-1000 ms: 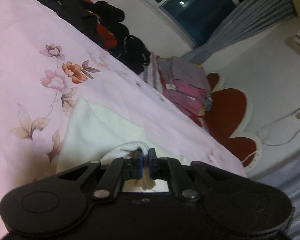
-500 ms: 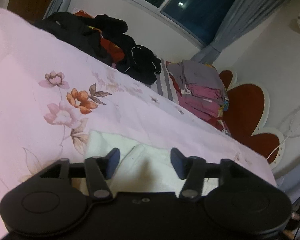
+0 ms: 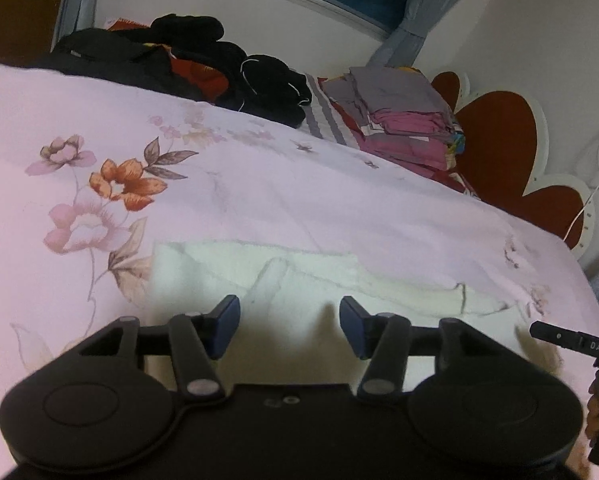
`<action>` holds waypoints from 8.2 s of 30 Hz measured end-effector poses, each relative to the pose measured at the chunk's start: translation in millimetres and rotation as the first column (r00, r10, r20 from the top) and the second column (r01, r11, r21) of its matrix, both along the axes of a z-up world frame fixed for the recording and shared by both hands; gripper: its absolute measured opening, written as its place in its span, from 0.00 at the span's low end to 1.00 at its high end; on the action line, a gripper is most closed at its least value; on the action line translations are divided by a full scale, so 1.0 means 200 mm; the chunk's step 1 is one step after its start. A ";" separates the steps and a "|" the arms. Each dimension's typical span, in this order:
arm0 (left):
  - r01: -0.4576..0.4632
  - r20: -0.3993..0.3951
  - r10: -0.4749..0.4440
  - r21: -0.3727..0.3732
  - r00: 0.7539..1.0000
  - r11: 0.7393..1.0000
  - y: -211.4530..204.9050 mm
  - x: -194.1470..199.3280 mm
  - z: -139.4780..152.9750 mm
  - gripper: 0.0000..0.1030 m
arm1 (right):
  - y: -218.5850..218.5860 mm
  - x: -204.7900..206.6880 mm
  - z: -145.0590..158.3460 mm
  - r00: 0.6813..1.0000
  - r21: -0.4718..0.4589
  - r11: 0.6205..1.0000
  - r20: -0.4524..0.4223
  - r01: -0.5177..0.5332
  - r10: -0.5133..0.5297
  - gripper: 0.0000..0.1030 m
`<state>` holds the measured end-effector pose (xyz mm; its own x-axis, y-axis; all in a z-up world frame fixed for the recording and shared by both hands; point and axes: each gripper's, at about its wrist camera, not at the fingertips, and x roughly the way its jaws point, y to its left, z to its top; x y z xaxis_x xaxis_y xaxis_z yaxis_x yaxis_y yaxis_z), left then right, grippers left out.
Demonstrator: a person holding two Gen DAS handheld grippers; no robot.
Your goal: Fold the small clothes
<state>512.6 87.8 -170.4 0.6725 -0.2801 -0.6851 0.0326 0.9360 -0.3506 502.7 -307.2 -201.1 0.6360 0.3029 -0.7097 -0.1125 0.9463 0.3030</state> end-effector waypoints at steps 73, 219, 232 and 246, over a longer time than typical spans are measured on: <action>0.076 0.122 -0.097 0.167 0.988 0.983 -0.28 -0.36 0.12 0.60 | 0.28 -0.09 -0.01 0.995 0.013 0.995 0.032 -0.094 0.094 0.05; 0.104 0.099 -0.100 -0.042 0.990 0.994 -0.74 -0.76 0.19 0.69 | -0.13 -0.44 0.07 0.998 0.184 0.983 -0.056 -0.007 0.017 0.11; 0.135 -0.036 -0.138 -0.076 0.990 0.988 -0.86 -0.66 -0.07 0.67 | -0.16 -0.63 0.10 0.995 0.140 0.990 -0.099 0.003 0.011 0.27; 0.169 -0.035 -0.168 0.016 0.985 0.986 -0.93 -0.67 -0.05 0.66 | -0.10 -0.85 0.04 0.988 0.078 0.997 -0.151 0.003 0.009 0.06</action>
<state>378.4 -98.6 -180.1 0.5932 -0.3741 -0.7129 0.1786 0.9246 -0.3366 332.5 -327.3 -193.5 0.5220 0.3629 -0.7719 -0.0625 0.9188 0.3897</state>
